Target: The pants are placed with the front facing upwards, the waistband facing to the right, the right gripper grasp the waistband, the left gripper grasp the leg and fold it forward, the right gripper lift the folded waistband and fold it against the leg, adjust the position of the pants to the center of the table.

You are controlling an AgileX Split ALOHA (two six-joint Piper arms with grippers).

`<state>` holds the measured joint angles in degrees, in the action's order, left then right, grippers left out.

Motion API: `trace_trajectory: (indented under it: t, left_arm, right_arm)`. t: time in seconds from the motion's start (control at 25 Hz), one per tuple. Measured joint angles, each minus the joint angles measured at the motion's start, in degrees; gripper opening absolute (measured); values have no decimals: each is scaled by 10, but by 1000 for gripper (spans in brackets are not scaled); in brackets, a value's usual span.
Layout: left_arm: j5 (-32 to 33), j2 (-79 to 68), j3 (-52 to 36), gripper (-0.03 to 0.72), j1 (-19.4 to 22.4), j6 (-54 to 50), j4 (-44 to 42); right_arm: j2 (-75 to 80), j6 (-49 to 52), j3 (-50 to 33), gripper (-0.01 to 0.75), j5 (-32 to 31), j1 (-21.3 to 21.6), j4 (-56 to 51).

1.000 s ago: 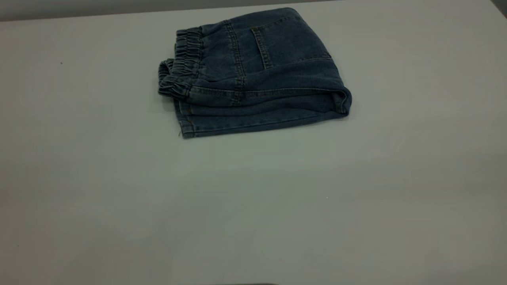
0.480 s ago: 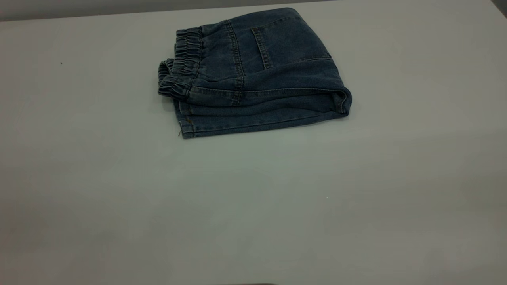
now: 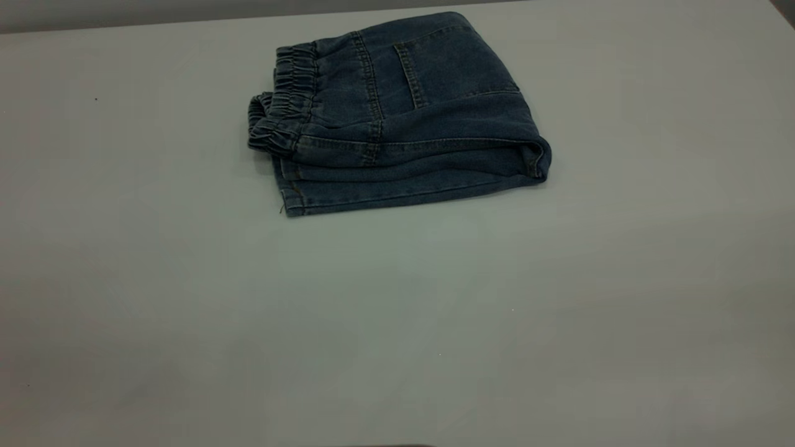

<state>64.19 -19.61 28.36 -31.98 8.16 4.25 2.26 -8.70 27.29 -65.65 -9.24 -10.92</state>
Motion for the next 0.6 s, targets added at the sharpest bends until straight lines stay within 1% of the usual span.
trace_trajectory:
  t: [0.6]
  left_arm:
    - [-2, 0, 0, 553, 0, 0, 1]
  right_arm:
    - [-28, 1, 0, 587, 0, 0, 0]
